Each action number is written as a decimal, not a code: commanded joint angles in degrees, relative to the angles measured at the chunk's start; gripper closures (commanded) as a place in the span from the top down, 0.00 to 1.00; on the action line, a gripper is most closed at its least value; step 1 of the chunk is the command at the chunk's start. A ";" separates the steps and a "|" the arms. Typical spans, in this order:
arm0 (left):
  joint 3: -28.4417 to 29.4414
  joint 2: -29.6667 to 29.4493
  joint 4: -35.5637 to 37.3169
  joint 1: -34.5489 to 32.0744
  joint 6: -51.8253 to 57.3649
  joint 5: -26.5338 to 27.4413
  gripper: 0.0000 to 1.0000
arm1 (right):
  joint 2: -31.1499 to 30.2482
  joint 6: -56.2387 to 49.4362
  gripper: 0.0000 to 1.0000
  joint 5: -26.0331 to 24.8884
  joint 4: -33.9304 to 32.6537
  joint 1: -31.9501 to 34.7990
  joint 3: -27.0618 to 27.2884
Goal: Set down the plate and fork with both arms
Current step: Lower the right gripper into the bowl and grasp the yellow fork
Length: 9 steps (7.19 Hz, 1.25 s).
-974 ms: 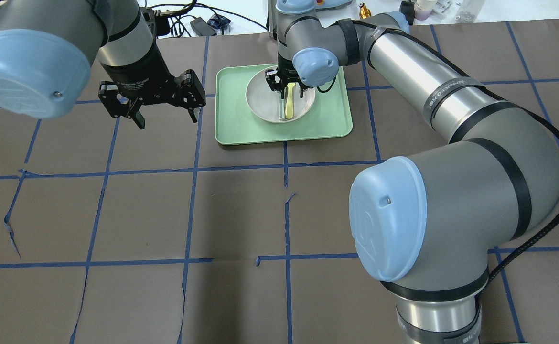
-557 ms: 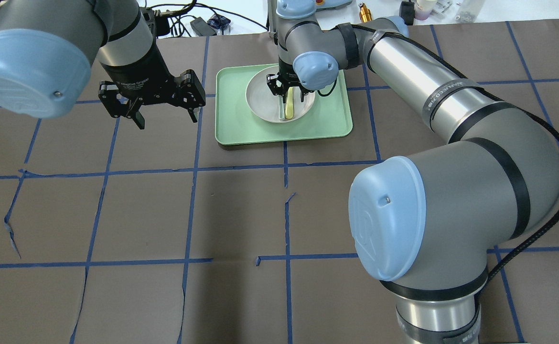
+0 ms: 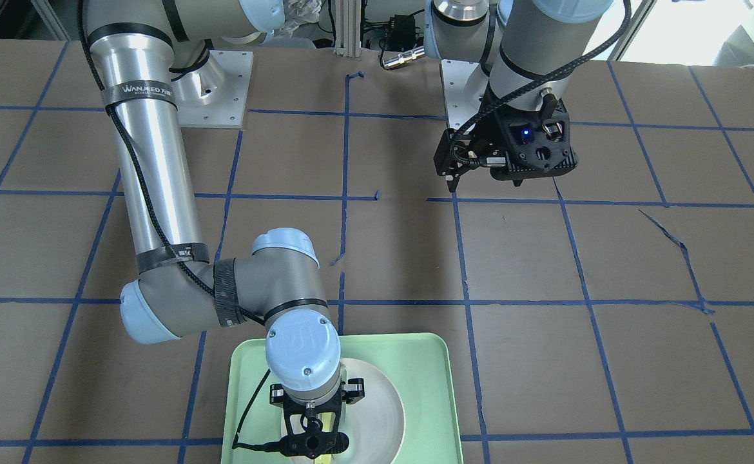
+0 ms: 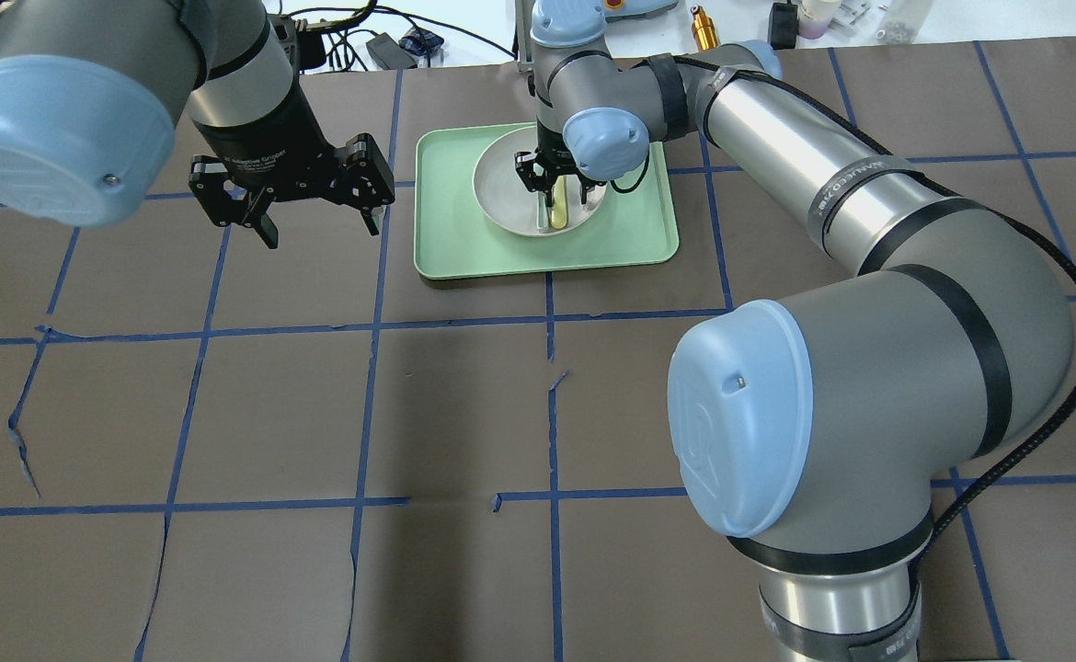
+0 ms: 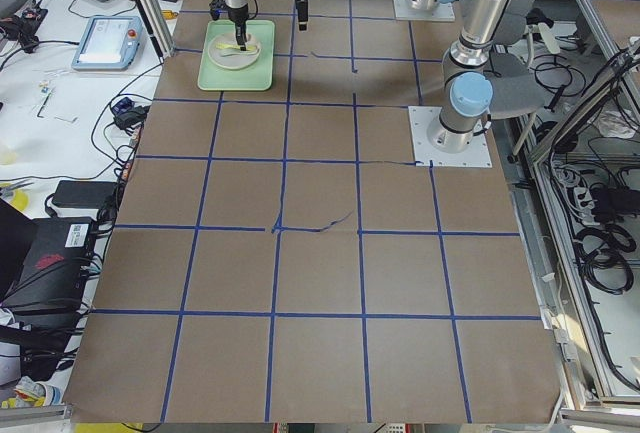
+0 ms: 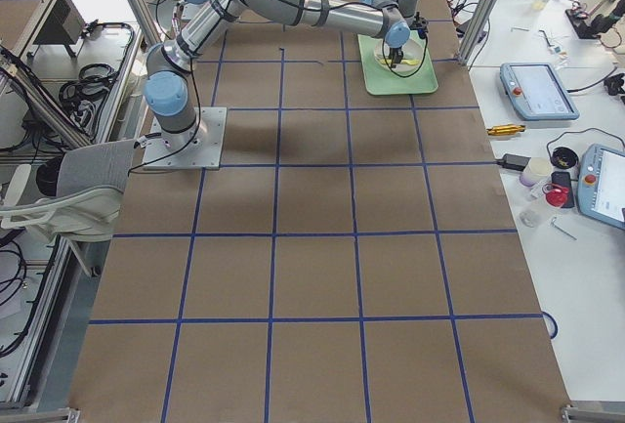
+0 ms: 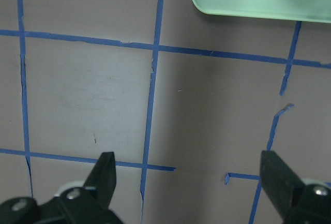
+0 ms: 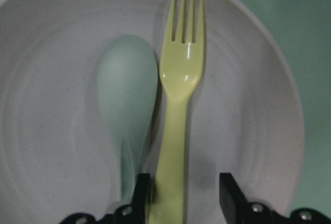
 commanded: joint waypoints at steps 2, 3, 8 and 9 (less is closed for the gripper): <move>0.00 0.01 0.00 0.00 0.00 -0.01 1.00 | 0.10 0.90 0.55 -0.19 0.00 0.82 0.03; 0.00 0.01 -0.09 0.00 0.00 0.08 1.00 | 0.36 0.82 0.52 -1.15 -0.09 0.82 0.29; 0.00 0.01 0.00 -0.08 -0.09 -0.01 1.00 | -0.95 1.08 0.11 -2.30 0.08 0.91 0.91; 0.00 0.01 -0.09 0.00 -0.09 -0.01 1.00 | -2.78 0.30 0.11 -2.30 0.26 0.99 1.17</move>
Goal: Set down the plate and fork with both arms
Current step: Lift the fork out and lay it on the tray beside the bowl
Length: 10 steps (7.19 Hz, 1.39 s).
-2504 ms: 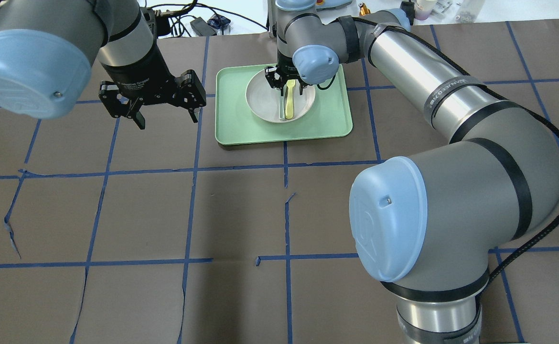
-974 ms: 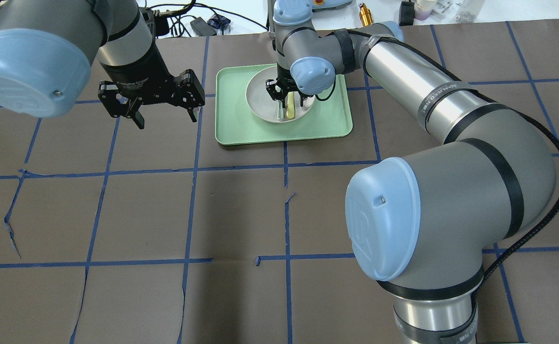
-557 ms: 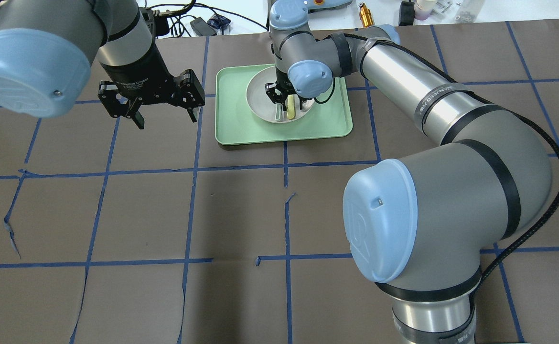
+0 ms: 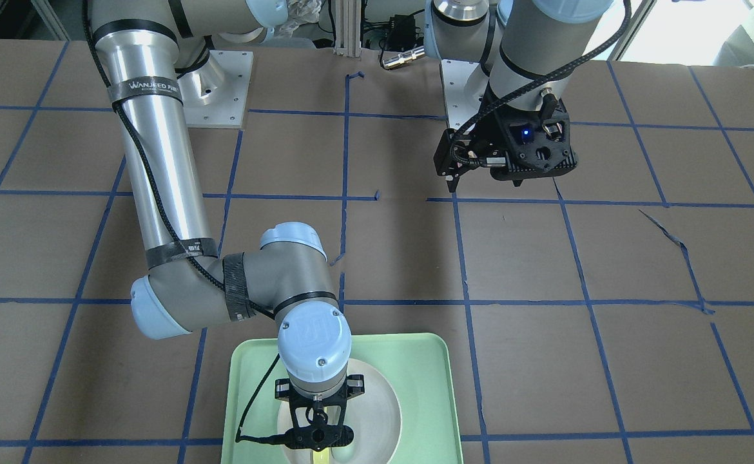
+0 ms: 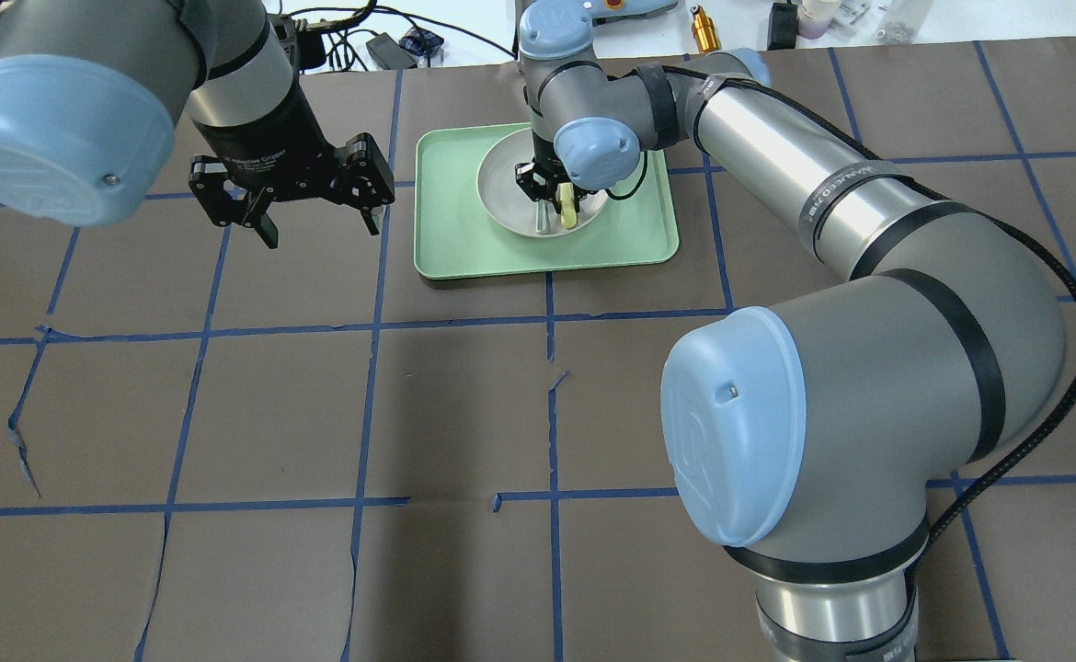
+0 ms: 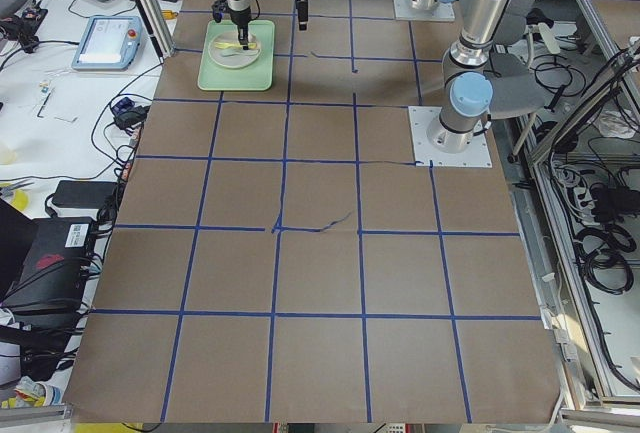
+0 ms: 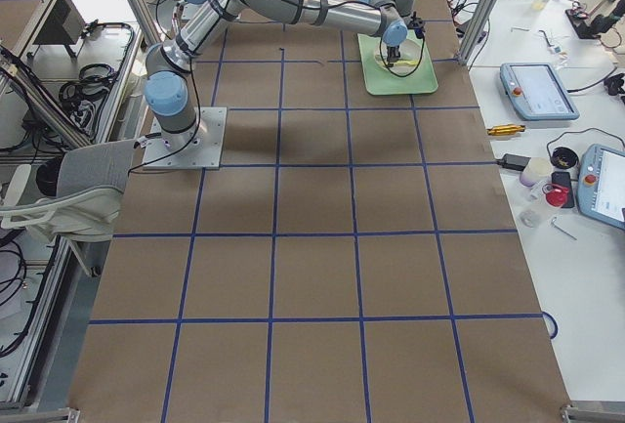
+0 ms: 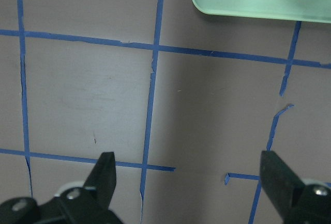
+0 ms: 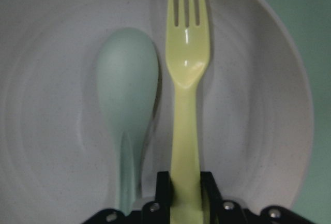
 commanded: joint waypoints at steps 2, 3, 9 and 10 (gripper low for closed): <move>-0.09 -0.09 -0.07 0.02 -0.03 0.00 1.00 | -3.16 -4.92 0.11 -0.23 0.20 -0.95 0.70; -0.44 -0.18 0.02 0.03 -0.03 0.00 1.00 | -3.43 -7.74 0.11 -0.24 0.20 -2.79 0.87; -2.29 -0.09 0.72 -0.06 -0.38 -0.09 1.00 | -3.34 -10.42 0.67 1.43 -0.24 -8.26 5.97; -2.29 0.00 0.72 -0.06 -0.38 -0.09 1.00 | -3.95 -11.36 1.00 1.78 -0.24 -8.26 6.76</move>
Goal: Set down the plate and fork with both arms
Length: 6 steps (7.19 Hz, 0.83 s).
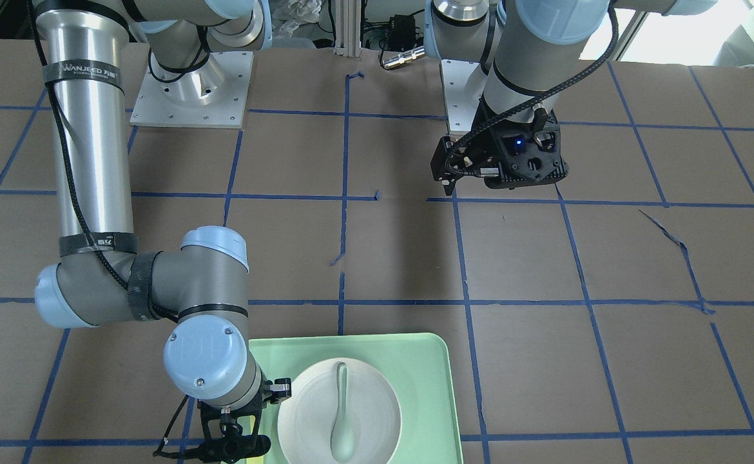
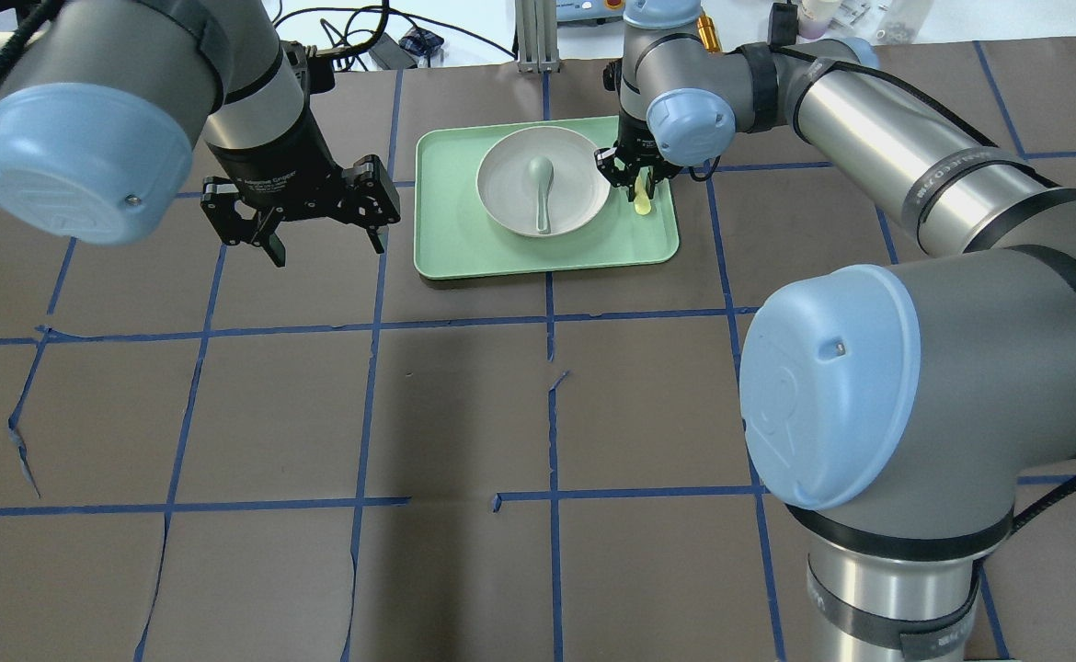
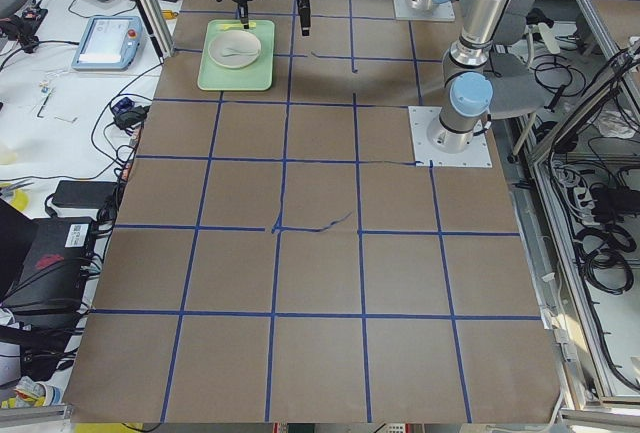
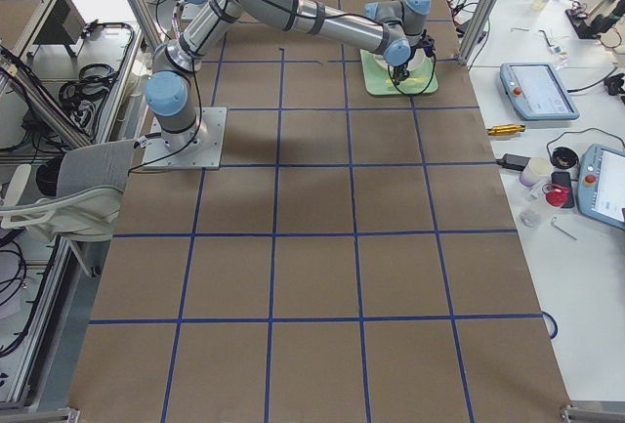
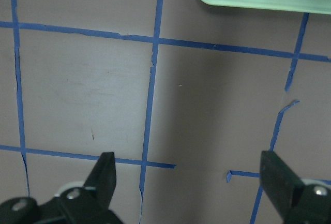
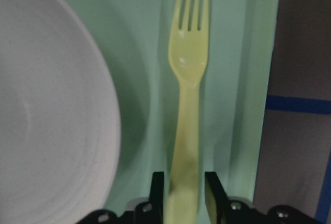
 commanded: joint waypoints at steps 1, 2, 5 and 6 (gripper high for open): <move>-0.06 0.11 0.02 0.00 0.16 0.00 1.00 | -3.66 -1.48 1.00 -0.19 -0.01 -0.04 4.18; -0.06 0.11 0.02 0.00 0.42 0.09 1.00 | -9.26 -5.76 1.00 -0.89 -0.01 -0.30 9.09; -0.06 0.11 0.02 0.00 0.34 0.00 1.00 | -26.23 -7.90 1.00 -1.69 1.21 -7.57 20.37; -0.14 0.11 0.02 0.00 0.42 0.00 1.00 | -30.98 -9.39 1.00 1.79 6.53 -8.55 21.43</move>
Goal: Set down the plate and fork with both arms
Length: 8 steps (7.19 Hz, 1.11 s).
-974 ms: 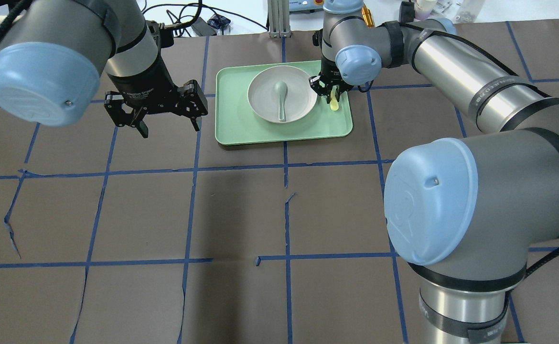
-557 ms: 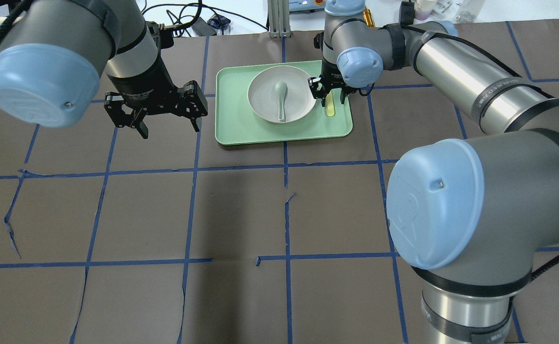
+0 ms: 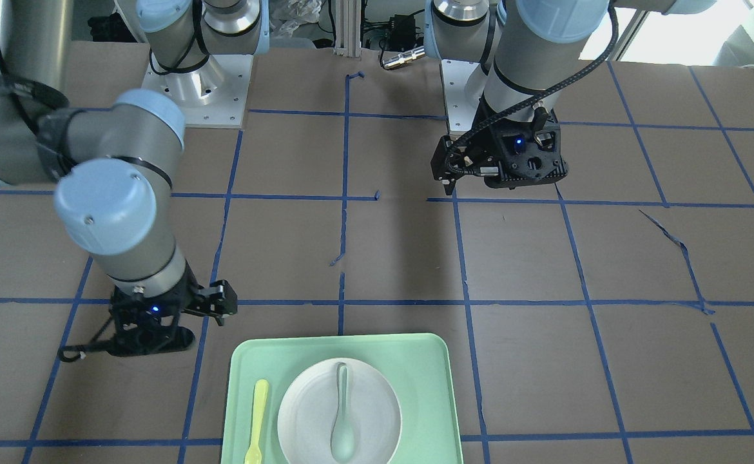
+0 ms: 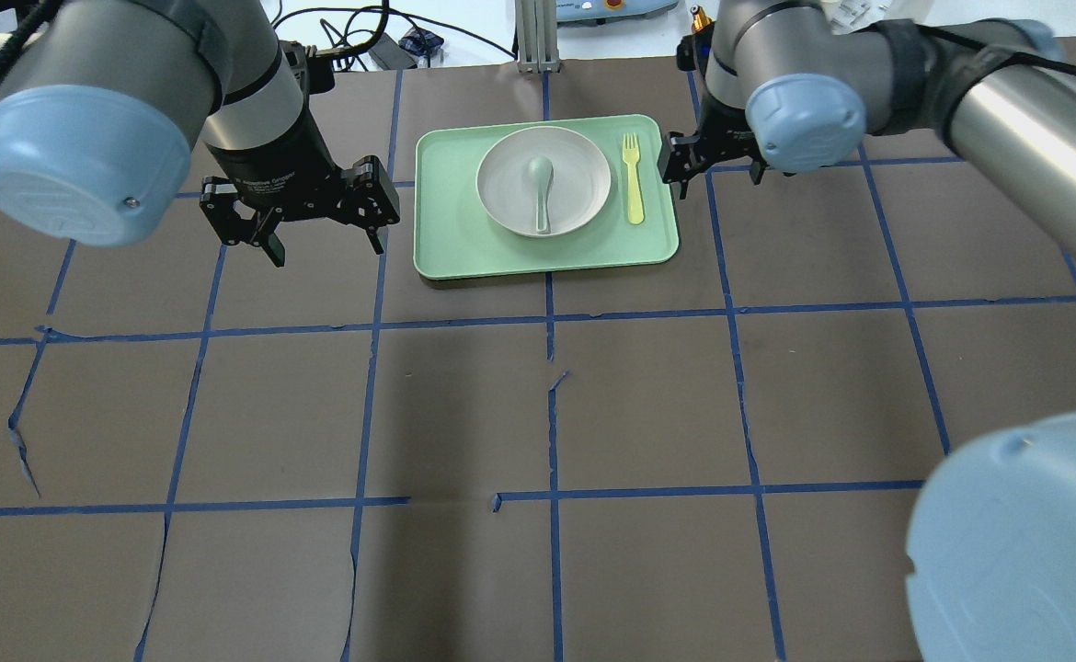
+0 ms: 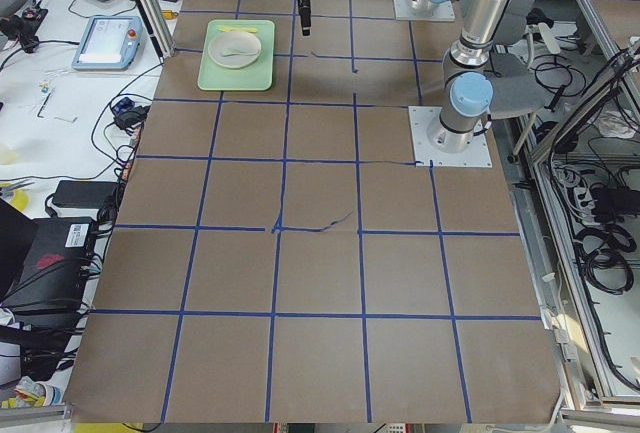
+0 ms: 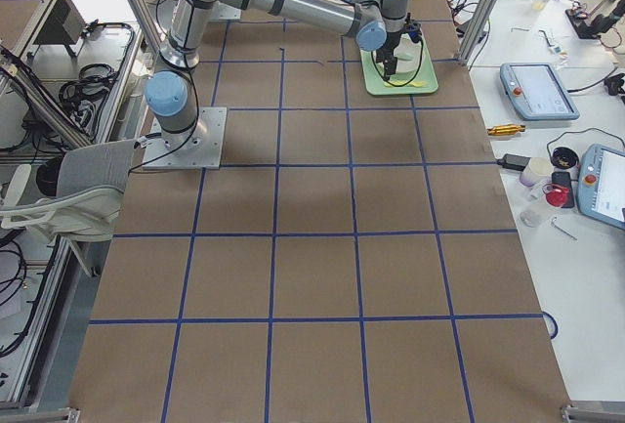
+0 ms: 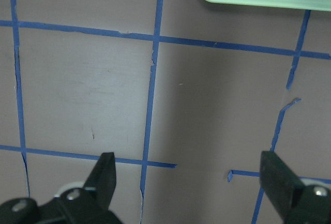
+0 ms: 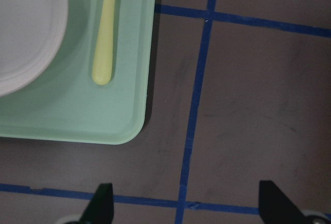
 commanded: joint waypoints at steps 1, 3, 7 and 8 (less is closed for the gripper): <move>-0.06 0.00 -0.03 -0.08 -0.05 -0.01 1.00 | -10.64 -1.59 1.00 2.95 7.55 -2.45 2.37; 0.02 0.70 -0.03 -0.17 -0.14 0.08 1.00 | -20.65 -0.98 1.00 2.51 18.78 -2.63 2.38; -0.06 1.58 -0.12 -0.26 -0.49 -0.01 1.00 | -19.91 -0.71 1.00 3.48 17.34 -2.37 2.64; 0.02 1.67 -0.12 -0.26 -0.57 -0.01 1.00 | -19.56 -0.62 1.00 3.48 17.08 -2.28 2.38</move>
